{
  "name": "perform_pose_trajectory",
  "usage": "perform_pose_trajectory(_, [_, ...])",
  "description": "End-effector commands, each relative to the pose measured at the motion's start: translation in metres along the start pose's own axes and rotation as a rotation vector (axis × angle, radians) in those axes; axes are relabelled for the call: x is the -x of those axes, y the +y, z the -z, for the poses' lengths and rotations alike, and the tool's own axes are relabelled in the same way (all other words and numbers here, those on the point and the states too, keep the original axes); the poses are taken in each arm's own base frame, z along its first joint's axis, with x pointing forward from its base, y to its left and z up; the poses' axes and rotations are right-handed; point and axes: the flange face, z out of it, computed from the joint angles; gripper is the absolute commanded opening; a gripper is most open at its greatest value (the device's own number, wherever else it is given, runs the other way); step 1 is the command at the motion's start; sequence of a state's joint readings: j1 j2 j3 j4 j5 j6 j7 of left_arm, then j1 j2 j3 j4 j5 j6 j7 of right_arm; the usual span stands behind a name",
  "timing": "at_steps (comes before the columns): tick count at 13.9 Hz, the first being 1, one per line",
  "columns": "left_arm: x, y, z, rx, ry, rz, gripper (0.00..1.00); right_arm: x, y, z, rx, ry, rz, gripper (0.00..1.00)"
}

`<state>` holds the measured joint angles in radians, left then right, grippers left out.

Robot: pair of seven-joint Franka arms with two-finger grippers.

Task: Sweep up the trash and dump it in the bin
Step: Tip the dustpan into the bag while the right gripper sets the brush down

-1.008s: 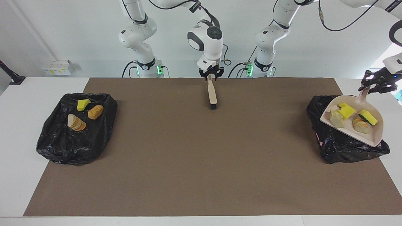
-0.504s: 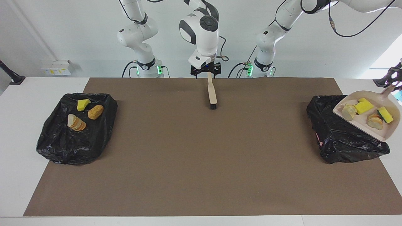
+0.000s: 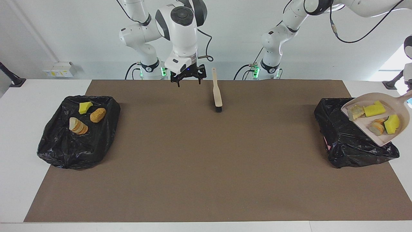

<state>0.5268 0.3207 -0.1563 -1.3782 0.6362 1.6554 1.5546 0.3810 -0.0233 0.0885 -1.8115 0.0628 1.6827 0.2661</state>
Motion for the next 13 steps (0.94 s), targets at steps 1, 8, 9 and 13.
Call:
perform_pose_trajectory(1, [-0.003, -0.007, 0.010, -0.043, -0.077, -0.056, 0.00, -0.015, 0.056, 0.024, 0.029, 0.014, 0.078, 1.00])
perform_pose_trajectory(8, [-0.039, -0.006, 0.017, -0.047, -0.186, -0.155, 0.00, -0.018, 0.167, 0.052, 0.059, 0.052, 0.064, 1.00])
perform_pose_trajectory(9, [-0.047, -0.006, 0.022, -0.052, -0.204, -0.170, 0.00, -0.017, 0.186, 0.056, 0.056, 0.070, 0.033, 1.00])
perform_pose_trajectory(13, [-0.058, -0.004, 0.036, -0.102, -0.321, -0.215, 0.00, -0.011, 0.239, 0.057, 0.046, 0.076, -0.065, 1.00])
